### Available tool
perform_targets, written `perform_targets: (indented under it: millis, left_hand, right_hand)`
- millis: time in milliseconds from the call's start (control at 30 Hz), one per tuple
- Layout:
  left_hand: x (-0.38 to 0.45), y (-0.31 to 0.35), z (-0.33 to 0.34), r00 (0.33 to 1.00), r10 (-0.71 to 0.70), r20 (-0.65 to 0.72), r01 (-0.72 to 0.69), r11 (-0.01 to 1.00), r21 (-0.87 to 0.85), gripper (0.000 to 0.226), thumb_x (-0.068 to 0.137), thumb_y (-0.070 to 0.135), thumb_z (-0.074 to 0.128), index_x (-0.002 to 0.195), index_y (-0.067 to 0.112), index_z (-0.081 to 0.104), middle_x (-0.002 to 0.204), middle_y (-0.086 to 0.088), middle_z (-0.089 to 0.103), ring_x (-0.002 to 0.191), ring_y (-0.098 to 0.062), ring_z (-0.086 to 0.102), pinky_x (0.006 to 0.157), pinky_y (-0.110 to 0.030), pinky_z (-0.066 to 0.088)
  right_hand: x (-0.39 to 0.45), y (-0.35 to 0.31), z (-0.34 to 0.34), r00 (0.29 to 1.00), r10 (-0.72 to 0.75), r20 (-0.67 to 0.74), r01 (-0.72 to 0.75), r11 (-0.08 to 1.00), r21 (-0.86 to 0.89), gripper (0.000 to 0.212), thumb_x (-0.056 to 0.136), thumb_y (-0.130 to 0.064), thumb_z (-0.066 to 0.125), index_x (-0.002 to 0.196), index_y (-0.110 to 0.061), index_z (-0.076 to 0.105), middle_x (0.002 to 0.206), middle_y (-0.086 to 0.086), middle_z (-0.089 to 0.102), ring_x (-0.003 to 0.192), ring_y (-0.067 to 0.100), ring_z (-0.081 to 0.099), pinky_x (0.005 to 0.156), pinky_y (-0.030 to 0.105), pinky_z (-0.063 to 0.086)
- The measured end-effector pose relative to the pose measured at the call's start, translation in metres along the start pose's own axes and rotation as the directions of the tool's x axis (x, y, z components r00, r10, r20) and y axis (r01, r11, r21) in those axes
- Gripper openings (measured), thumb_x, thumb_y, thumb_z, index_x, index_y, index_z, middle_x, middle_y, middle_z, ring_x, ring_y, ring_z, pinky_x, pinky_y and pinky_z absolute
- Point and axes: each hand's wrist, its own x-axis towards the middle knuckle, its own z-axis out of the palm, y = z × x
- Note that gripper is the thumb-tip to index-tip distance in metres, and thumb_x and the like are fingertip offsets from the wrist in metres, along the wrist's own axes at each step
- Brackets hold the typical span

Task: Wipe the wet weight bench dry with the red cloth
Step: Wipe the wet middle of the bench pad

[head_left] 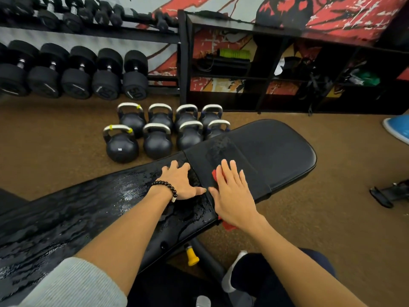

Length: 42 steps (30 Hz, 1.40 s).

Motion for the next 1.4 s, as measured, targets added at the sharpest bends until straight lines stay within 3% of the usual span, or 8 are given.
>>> perform_targets:
  millis: [133, 300, 533, 767, 967, 1133, 1233, 1400]
  left_hand:
    - [0.007, -0.003, -0.007, 1.0, 0.009, 0.001, -0.009, 1.0, -0.016, 0.087, 0.075, 0.067, 0.068, 0.145, 0.025, 0.038, 0.143, -0.009, 0.034, 0.135, -0.038, 0.032, 0.11, -0.048, 0.036]
    - [0.023, -0.008, -0.017, 0.996, -0.021, -0.083, 0.018, 0.999, -0.038, 0.076, 0.075, 0.067, 0.067, 0.132, 0.021, 0.048, 0.133, -0.009, 0.045, 0.129, -0.034, 0.044, 0.104, -0.051, 0.043]
    - [0.04, -0.012, -0.018, 0.997, -0.054, -0.051, 0.052, 0.998, -0.043, 0.093, 0.075, 0.071, 0.065, 0.148, 0.027, 0.031, 0.148, -0.011, 0.032, 0.136, -0.04, 0.033, 0.108, -0.052, 0.038]
    - [0.034, -0.013, -0.017, 0.998, -0.044, -0.047, 0.043, 0.999, -0.008, 0.086, 0.079, 0.071, 0.061, 0.148, 0.031, 0.029, 0.147, -0.008, 0.028, 0.135, -0.042, 0.026, 0.105, -0.056, 0.04]
    - [0.035, -0.022, -0.019, 1.0, 0.015, 0.018, -0.015, 1.0, -0.013, 0.095, 0.076, 0.062, 0.072, 0.151, 0.03, 0.023, 0.149, -0.008, 0.024, 0.136, -0.04, 0.022, 0.109, -0.054, 0.038]
    - [0.031, -0.018, -0.021, 1.0, 0.006, 0.018, -0.005, 0.999, -0.035, 0.095, 0.077, 0.056, 0.074, 0.152, 0.028, 0.022, 0.15, -0.007, 0.023, 0.138, -0.039, 0.02, 0.107, -0.053, 0.04]
    - [0.028, -0.018, -0.021, 1.0, 0.007, 0.001, -0.007, 0.999, -0.043, 0.097, 0.076, 0.056, 0.075, 0.153, 0.029, 0.022, 0.15, -0.007, 0.024, 0.139, -0.038, 0.02, 0.107, -0.053, 0.04]
    - [0.027, -0.023, -0.016, 0.999, 0.006, -0.04, -0.008, 0.999, -0.038, 0.096, 0.075, 0.059, 0.074, 0.151, 0.026, 0.024, 0.15, -0.005, 0.026, 0.139, -0.035, 0.022, 0.104, -0.052, 0.042]
  right_hand:
    - [0.005, 0.028, -0.004, 0.999, -0.042, -0.027, 0.042, 0.999, -0.023, 0.055, 0.101, -0.019, 0.042, 0.153, -0.008, 0.03, 0.162, 0.013, 0.021, 0.152, 0.035, 0.009, 0.122, 0.055, 0.014]
    - [0.078, 0.036, -0.014, 0.974, 0.223, -0.031, -0.22, 0.974, 0.06, 0.065, 0.089, -0.006, 0.049, 0.15, -0.002, 0.03, 0.153, 0.019, 0.03, 0.146, 0.04, 0.017, 0.118, 0.052, 0.02]
    - [0.03, 0.014, -0.003, 0.987, -0.16, -0.018, 0.161, 0.979, 0.121, 0.038, 0.099, -0.017, 0.052, 0.135, -0.007, 0.058, 0.147, 0.017, 0.048, 0.143, 0.037, 0.037, 0.114, 0.051, 0.034]
    - [0.105, 0.015, -0.006, 0.972, 0.188, -0.141, -0.201, 0.976, -0.087, 0.038, 0.085, -0.011, 0.057, 0.122, -0.01, 0.06, 0.119, 0.011, 0.049, 0.105, 0.035, 0.041, 0.08, 0.048, 0.043]
    - [0.027, -0.006, 0.0, 0.984, -0.18, -0.014, 0.18, 0.984, 0.007, 0.057, 0.082, -0.013, 0.06, 0.138, -0.007, 0.054, 0.136, 0.009, 0.054, 0.124, 0.03, 0.047, 0.097, 0.043, 0.047]
    - [0.107, 0.032, -0.004, 0.998, 0.046, -0.046, -0.043, 0.998, 0.045, 0.061, 0.076, -0.001, 0.06, 0.136, 0.0, 0.055, 0.145, 0.02, 0.048, 0.136, 0.04, 0.04, 0.112, 0.048, 0.032]
    - [0.152, 0.021, 0.0, 0.994, 0.108, -0.032, -0.109, 0.994, -0.02, 0.061, 0.075, -0.007, 0.065, 0.135, -0.005, 0.053, 0.139, 0.015, 0.047, 0.129, 0.038, 0.039, 0.106, 0.048, 0.035]
    - [0.105, -0.016, 0.01, 0.979, -0.183, 0.09, 0.173, 0.979, 0.108, 0.064, 0.074, -0.009, 0.054, 0.137, -0.003, 0.055, 0.14, 0.016, 0.051, 0.135, 0.039, 0.041, 0.112, 0.049, 0.037]
